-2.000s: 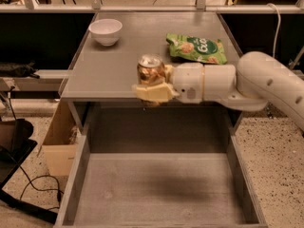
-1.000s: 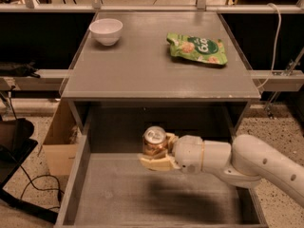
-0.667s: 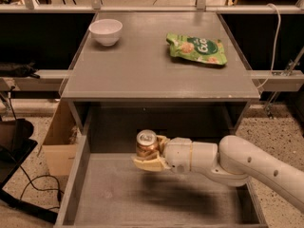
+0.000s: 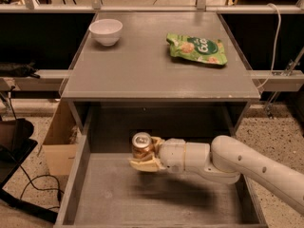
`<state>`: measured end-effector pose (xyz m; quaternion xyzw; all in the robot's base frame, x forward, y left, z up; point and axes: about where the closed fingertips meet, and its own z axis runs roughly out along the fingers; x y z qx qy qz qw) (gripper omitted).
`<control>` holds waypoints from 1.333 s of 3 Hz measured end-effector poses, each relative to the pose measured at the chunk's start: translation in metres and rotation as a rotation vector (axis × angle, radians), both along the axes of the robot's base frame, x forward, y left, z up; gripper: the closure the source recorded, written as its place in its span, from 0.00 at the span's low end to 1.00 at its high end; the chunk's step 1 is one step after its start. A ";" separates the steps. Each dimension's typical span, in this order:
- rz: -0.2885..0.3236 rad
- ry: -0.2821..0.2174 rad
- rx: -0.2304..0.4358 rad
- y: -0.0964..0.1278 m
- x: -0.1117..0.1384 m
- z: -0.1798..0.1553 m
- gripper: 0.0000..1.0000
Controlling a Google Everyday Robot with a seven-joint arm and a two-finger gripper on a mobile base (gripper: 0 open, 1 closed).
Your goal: Place orange can into top drawer
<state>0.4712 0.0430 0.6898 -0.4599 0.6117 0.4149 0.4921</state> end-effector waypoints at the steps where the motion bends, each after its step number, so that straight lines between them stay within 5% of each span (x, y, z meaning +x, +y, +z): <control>1: 0.031 -0.039 0.019 0.002 0.001 -0.024 1.00; 2: 0.059 -0.070 0.026 0.002 0.003 -0.045 1.00; 4: 0.063 -0.074 0.028 0.002 0.003 -0.048 0.63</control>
Offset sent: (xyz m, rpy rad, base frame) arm 0.0069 -0.0021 -0.0714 0.0323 -0.1062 0.0841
